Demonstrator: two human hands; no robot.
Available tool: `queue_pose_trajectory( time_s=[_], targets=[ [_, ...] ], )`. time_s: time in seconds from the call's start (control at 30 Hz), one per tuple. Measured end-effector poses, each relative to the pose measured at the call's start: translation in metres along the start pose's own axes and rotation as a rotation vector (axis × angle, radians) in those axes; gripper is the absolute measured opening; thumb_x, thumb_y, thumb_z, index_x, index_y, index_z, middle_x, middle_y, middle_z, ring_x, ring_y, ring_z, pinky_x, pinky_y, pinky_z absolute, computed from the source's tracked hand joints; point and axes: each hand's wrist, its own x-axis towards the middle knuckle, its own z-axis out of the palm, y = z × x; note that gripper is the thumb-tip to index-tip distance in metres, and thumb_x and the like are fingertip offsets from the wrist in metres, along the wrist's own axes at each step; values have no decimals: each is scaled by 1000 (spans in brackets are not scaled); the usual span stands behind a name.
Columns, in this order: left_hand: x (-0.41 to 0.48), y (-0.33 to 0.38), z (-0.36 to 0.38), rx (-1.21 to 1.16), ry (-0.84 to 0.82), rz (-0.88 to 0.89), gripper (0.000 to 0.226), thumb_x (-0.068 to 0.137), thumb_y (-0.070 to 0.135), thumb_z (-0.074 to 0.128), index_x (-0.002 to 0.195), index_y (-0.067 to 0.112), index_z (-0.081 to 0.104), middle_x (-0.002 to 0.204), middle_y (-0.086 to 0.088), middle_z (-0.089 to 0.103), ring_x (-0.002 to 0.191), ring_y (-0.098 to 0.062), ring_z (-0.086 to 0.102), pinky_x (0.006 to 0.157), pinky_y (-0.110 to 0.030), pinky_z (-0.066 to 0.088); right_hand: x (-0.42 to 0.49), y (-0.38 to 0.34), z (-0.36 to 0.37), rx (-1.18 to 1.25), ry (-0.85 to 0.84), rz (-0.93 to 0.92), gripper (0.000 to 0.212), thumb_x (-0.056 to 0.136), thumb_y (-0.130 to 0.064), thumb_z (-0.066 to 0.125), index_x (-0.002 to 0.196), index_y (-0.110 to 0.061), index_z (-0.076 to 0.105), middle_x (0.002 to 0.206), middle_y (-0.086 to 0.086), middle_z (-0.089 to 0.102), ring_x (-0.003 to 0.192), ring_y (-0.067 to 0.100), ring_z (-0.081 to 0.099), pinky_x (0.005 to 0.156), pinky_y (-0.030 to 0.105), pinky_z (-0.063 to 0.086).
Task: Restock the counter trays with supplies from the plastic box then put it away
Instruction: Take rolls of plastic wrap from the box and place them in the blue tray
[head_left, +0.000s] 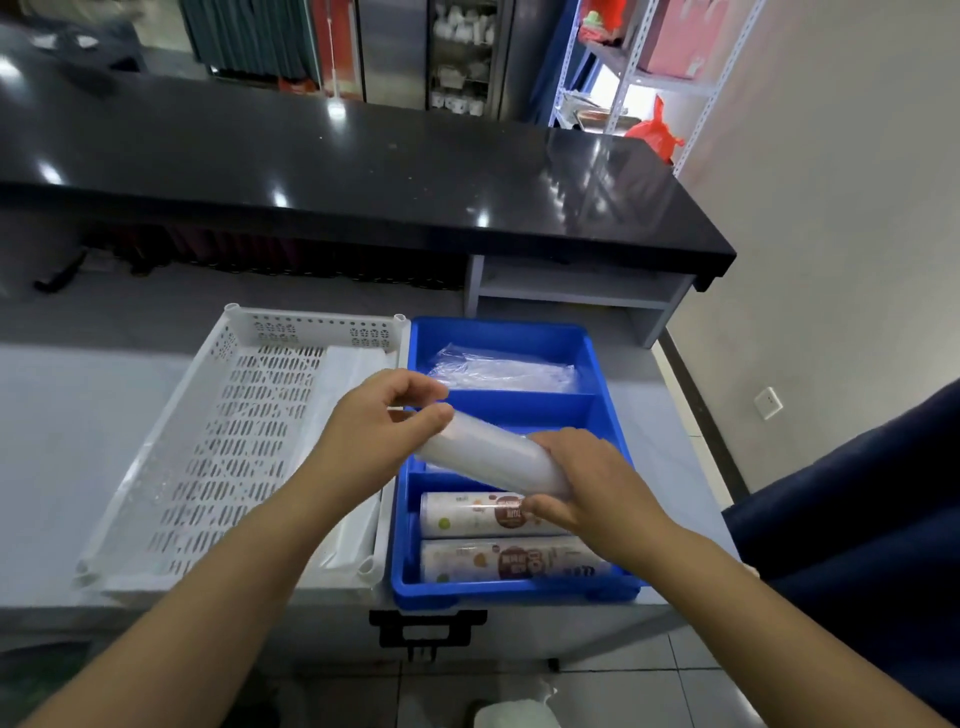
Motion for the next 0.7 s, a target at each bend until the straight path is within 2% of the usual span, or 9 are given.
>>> queue_pose_trajectory(
  time_s=[0.17, 0.3, 0.43, 0.53, 0.6, 0.7],
  targets=[
    [2, -13, -16, 171, 46, 0, 10, 84, 30, 62, 86, 39, 61, 91, 19, 65, 87, 4, 59, 75, -20, 47, -10, 13, 14, -229, -116, -70, 58, 73, -56, 64, 124, -34, 43, 119, -10, 53, 107, 14, 46, 92, 29, 36],
    [-1, -19, -14, 315, 1, 0, 9, 85, 29, 60, 90, 37, 60, 89, 21, 64, 86, 3, 59, 77, -22, 48, -14, 13, 25, -253, -172, -107, 56, 75, -56, 62, 123, -36, 41, 118, -11, 53, 105, 13, 46, 92, 29, 37],
    [-5, -23, -5, 490, -5, 36, 11, 86, 32, 58, 96, 36, 60, 90, 24, 59, 82, 6, 54, 69, -11, 40, -13, 13, 27, -228, -182, -94, 56, 73, -58, 64, 120, -38, 40, 118, -12, 53, 103, 10, 46, 91, 27, 38],
    [-8, -23, 2, 618, -10, 55, 16, 87, 34, 57, 102, 33, 61, 94, 21, 58, 83, 2, 50, 64, -7, 32, -12, 16, 27, -221, -201, -103, 57, 73, -60, 64, 119, -38, 39, 119, -13, 53, 104, 8, 46, 90, 26, 38],
    [-10, -23, 5, 695, -15, 59, 19, 87, 35, 56, 105, 31, 61, 101, 17, 61, 87, -2, 53, 65, -12, 36, -9, 17, 24, -225, -230, -137, 58, 72, -62, 62, 120, -38, 39, 120, -12, 53, 103, 9, 45, 90, 27, 38],
    [-18, -22, 4, 840, 14, 65, 23, 89, 38, 52, 110, 32, 60, 108, 13, 64, 97, -9, 56, 77, -24, 44, 3, 12, 17, -261, -235, -215, 58, 75, -63, 58, 123, -34, 43, 121, -9, 55, 106, 13, 48, 92, 30, 39]
  ],
)
